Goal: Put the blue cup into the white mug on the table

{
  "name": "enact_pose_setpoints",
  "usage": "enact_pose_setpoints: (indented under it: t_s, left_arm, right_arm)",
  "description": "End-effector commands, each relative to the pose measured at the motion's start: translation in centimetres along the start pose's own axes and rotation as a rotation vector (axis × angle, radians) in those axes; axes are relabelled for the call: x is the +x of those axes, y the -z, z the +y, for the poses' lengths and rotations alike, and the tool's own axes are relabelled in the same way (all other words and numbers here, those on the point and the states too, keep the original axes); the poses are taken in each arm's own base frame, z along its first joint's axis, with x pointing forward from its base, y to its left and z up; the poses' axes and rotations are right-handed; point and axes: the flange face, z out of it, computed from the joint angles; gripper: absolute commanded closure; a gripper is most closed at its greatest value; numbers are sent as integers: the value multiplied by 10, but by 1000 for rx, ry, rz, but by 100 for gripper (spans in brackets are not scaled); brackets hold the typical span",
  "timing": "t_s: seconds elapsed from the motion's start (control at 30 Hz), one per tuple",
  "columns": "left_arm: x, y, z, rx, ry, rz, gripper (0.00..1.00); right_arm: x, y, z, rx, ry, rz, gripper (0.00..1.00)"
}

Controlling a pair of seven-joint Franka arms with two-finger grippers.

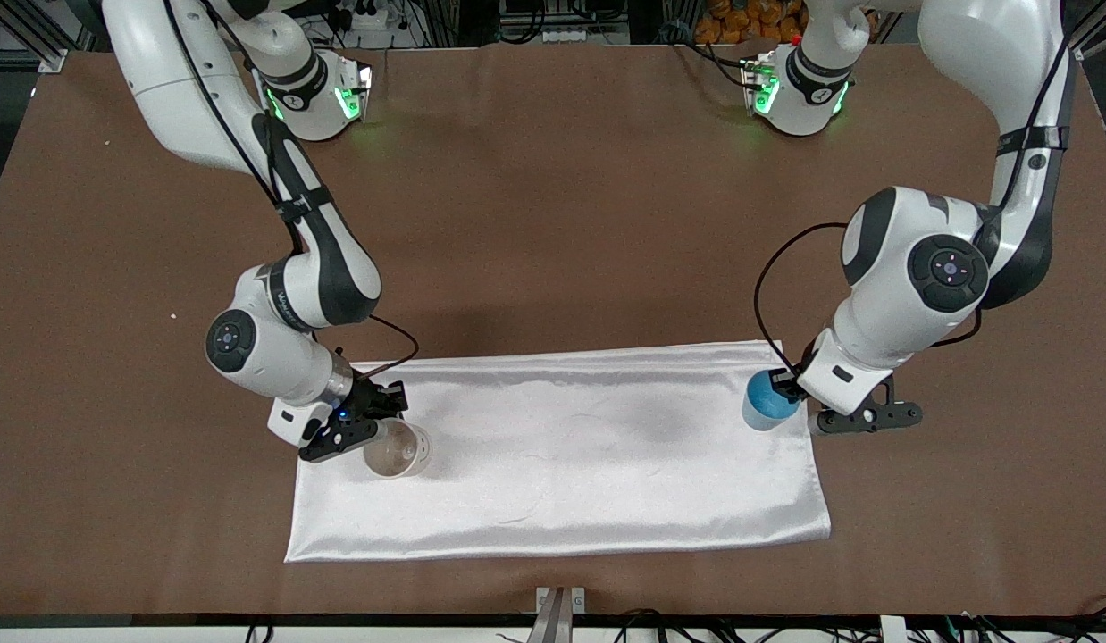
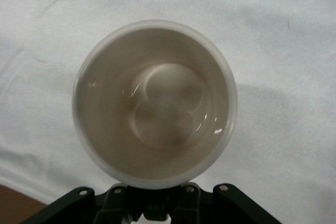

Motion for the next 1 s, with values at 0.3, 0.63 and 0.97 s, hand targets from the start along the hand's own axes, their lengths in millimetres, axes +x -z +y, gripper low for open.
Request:
enact_pose_setpoints:
  t_s: [0.3, 0.63, 0.97]
  left_arm:
    - [-22, 70, 5, 45, -17, -1, 100]
    - [-55, 107, 44, 30, -46, -13, 100]
    - [-69, 98, 72, 23, -53, -39, 100]
  right_arm:
    - [-79, 20, -101, 37, -246, 48, 100]
    - [-141, 21, -149, 29, -314, 96, 100]
    - [-184, 11, -168, -83, -330, -61, 100]
